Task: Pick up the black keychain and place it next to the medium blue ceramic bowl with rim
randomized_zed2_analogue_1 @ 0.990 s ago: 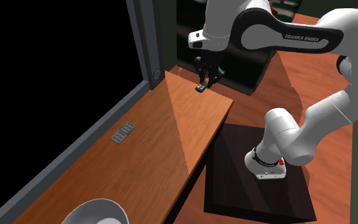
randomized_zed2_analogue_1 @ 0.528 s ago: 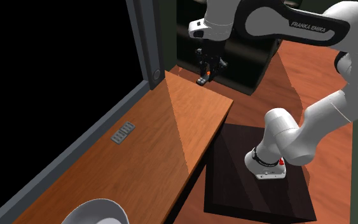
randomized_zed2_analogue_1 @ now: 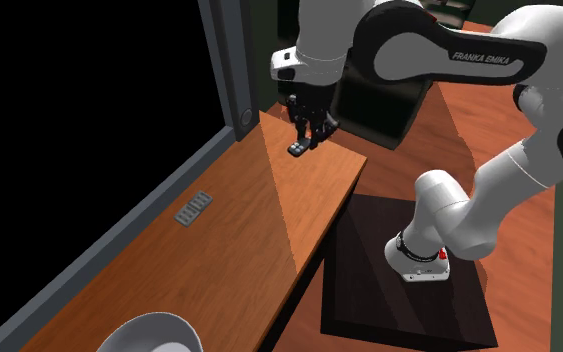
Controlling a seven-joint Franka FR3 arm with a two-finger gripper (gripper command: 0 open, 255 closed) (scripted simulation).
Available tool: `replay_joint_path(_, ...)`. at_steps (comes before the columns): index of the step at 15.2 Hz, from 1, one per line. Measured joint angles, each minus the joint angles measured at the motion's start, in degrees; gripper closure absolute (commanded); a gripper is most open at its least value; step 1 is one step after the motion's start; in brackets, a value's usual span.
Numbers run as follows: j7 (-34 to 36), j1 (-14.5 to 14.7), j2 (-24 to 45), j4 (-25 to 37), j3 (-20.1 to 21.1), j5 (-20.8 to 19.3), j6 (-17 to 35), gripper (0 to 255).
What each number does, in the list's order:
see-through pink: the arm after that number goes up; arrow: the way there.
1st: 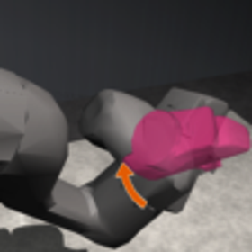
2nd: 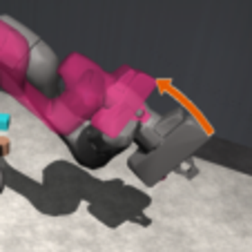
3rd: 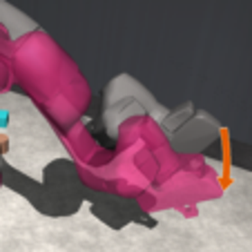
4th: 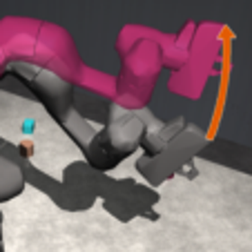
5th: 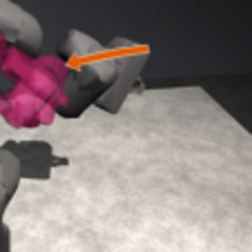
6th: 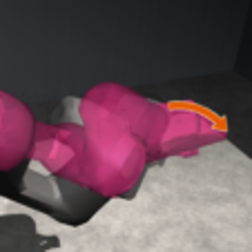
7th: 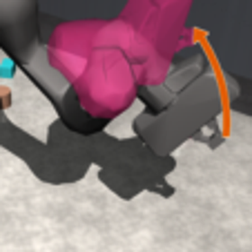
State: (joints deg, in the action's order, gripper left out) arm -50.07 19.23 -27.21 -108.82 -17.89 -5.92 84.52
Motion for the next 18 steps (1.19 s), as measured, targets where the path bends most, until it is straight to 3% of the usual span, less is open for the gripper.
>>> replay_joint_path(7,7.67,3.14,7.06,4.96,5.12,3.47,1.65,255)
replay_joint_path(18,18.04,7.89,23.52,21.3,11.14,7.04,1.65,255)
